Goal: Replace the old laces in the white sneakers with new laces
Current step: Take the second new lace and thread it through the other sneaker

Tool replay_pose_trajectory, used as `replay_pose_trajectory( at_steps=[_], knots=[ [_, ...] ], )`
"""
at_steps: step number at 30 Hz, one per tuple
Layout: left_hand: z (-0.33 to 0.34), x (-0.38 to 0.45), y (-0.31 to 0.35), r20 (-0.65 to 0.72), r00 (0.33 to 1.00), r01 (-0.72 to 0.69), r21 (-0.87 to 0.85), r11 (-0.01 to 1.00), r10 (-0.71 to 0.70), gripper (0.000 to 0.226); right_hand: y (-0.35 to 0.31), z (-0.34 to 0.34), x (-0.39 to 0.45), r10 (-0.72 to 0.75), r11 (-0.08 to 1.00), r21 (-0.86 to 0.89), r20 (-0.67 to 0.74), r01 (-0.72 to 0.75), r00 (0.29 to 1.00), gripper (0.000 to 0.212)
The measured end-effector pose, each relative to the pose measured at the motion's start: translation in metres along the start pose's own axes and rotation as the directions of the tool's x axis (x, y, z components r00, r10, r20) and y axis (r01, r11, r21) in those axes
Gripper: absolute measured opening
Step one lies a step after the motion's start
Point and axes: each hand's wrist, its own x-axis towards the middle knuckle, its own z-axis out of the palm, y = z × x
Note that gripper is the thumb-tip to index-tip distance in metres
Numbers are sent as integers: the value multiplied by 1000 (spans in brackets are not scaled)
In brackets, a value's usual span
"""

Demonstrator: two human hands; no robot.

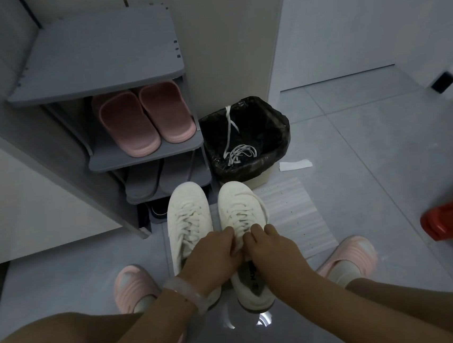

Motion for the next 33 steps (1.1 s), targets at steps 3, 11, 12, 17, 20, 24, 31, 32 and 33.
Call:
replay_pose_trajectory(
  at_steps=[3, 11, 12, 17, 20, 24, 31, 32, 33],
  knots=[
    [1, 1, 2, -24, 1000, 1, 22, 1000, -1, 40, 0, -12, 0, -35, 999, -3, 25, 35, 999, 48],
    [-3, 0, 5, -16, 999, -34, 73, 997, 35, 30, 40, -35, 7, -144, 864, 494, 423, -94, 894, 32],
    [-5, 0, 6, -38, 998, -51, 75, 996, 54, 23, 44, -37, 9, -102, 857, 501, 391, -118, 915, 34],
    [1, 1, 7, -84, 986, -109, 338, 935, 145, 35, 46, -36, 12, 26, 891, 449, 84, -61, 996, 16],
    [6, -1, 6, -175, 961, -165, 264, 951, 215, 63, 34, -22, 9, -47, 918, 397, 127, -7, 991, 23],
    [3, 6, 0, -255, 943, -179, 152, 972, 213, 40, 32, -16, 11, -46, 874, 487, 69, 7, 997, 15],
    [-9, 14, 5, -19, 997, 66, -408, 910, -81, 12, 44, -21, 16, 135, 268, 883, 361, -384, 923, 11],
    [-12, 16, 5, 47, 994, 108, -479, 871, -98, 15, 43, -22, 16, 131, 224, 882, 394, -414, 910, 16],
    [-13, 16, 5, 92, 990, 142, -519, 843, -110, 16, 44, -23, 17, 121, 216, 873, 421, -437, 899, 22]
  ],
)
